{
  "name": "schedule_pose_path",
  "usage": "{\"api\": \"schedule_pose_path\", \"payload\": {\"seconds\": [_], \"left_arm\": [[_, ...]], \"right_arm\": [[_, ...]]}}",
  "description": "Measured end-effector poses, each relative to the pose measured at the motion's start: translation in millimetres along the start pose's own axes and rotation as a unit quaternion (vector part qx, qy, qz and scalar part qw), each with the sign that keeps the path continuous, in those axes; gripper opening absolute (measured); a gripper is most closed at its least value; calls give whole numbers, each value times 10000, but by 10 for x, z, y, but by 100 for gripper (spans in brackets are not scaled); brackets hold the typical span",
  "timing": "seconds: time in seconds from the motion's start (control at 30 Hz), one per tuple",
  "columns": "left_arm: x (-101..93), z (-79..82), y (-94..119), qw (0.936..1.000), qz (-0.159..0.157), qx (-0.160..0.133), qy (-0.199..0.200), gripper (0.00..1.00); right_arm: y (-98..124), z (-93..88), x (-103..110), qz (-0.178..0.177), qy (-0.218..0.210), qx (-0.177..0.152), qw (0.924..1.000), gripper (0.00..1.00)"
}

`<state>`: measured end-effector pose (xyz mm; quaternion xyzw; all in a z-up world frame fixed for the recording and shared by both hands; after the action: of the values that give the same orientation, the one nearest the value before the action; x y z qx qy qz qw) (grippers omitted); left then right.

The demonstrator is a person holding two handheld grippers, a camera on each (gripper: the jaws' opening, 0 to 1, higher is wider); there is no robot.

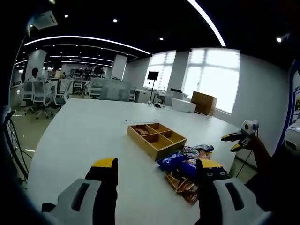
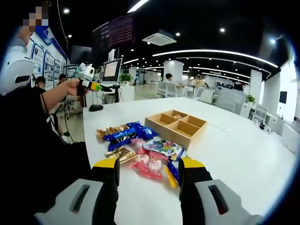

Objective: Pick up the scattered marshmallows, QQ candies, Oreo cookies, and mixed nuts on the table and sort them into separate containers

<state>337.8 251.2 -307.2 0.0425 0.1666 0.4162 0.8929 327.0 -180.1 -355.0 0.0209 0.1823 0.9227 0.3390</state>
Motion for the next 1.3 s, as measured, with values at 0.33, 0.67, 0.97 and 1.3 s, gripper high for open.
{"api": "schedule_pose_path", "payload": {"seconds": [0.33, 0.67, 0.97, 1.3], "left_arm": [[-157, -51, 53, 10000, -50, -62, -57, 74], [-361, -165, 82, 9995, -238, -177, -82, 75], [-415, -263, 139, 9995, -93, -108, -284, 72], [-710, -376, 165, 9938, -34, 216, -1088, 74]], "right_arm": [[-4, -57, -17, -5, -55, 25, 10000, 46], [-40, -52, -17, 22, -68, 29, 10000, 46], [-29, -57, -21, -2, -78, 25, 10000, 46], [-13, -49, -47, -33, -83, 10, 10000, 45]]}}
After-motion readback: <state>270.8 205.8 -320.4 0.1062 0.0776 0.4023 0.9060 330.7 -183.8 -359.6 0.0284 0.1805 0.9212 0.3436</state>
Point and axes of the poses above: the point that each gripper's makers call its tool centre point, and the gripper's own axes: y roughly backward along the fingers, x roughly to its left, z roughly out of its top, the point moved 5 cm from there along y, roughly backward along the fingers, and after that the axes turned 5 degrees about -z, right-handed, at the moved point
